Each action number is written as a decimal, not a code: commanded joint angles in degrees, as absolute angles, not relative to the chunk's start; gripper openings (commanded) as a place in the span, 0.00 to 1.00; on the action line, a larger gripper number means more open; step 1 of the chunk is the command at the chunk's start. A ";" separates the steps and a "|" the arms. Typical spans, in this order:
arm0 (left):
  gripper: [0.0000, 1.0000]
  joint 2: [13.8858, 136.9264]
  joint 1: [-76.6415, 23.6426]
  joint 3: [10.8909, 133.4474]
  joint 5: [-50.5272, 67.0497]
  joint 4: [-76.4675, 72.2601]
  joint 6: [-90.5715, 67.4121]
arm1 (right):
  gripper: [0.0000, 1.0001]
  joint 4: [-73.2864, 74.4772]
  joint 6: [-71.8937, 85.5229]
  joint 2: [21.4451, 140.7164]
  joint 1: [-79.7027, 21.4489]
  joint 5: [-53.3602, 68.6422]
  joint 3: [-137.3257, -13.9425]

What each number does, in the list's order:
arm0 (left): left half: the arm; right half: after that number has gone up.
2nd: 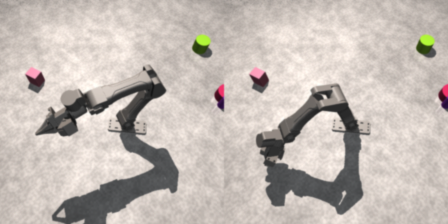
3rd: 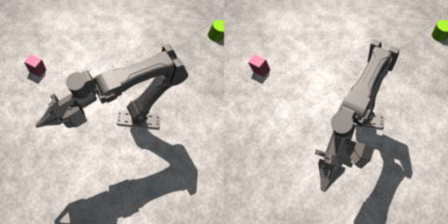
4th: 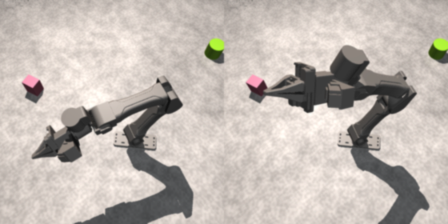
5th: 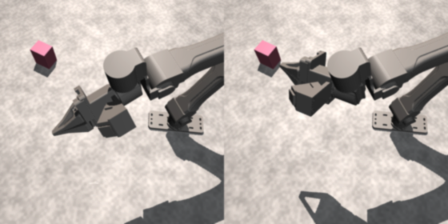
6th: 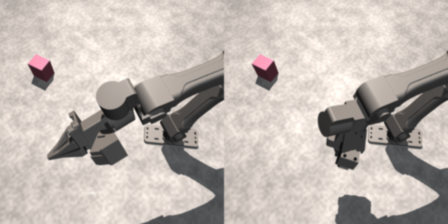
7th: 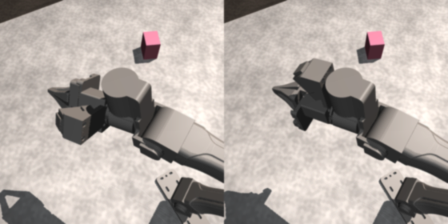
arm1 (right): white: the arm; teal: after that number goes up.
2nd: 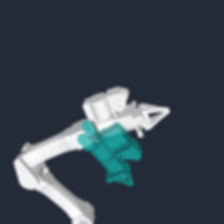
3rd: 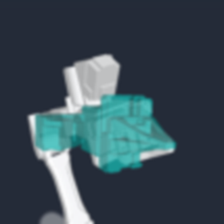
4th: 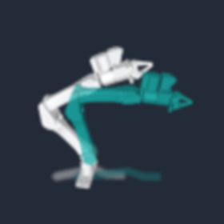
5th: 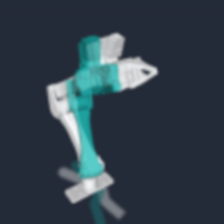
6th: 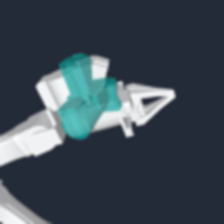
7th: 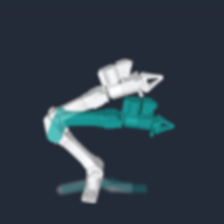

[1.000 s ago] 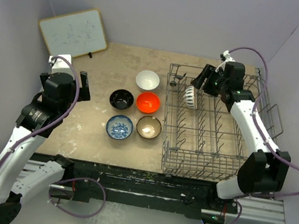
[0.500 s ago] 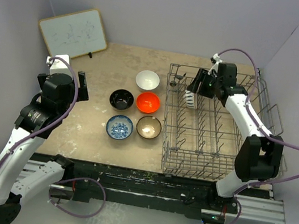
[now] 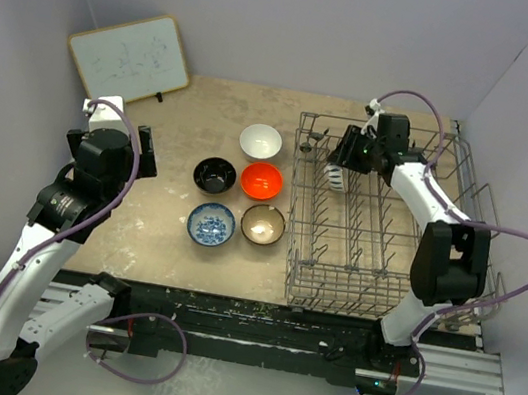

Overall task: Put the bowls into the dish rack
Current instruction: Adjust the bowl in the dish rack.

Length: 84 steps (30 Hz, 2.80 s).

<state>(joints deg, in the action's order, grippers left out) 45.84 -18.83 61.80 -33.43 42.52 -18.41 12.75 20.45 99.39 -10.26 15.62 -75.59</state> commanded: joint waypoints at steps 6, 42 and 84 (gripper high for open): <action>0.99 45.27 -18.98 62.13 -34.28 41.96 -18.62 | 0.17 6.08 22.76 98.25 -10.23 19.49 -73.56; 0.99 45.42 -19.03 63.14 -30.50 40.81 -18.27 | 0.00 -61.45 67.35 61.50 -10.28 -24.79 -31.18; 0.99 45.59 -19.04 59.49 -31.47 38.34 -17.09 | 0.00 -68.82 89.88 94.48 -8.44 -20.54 -31.44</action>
<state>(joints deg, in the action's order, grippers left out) 45.89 -18.83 59.92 -31.14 41.17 -18.15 -72.99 89.62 92.90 -8.60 -21.47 -31.90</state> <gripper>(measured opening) 0.990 0.030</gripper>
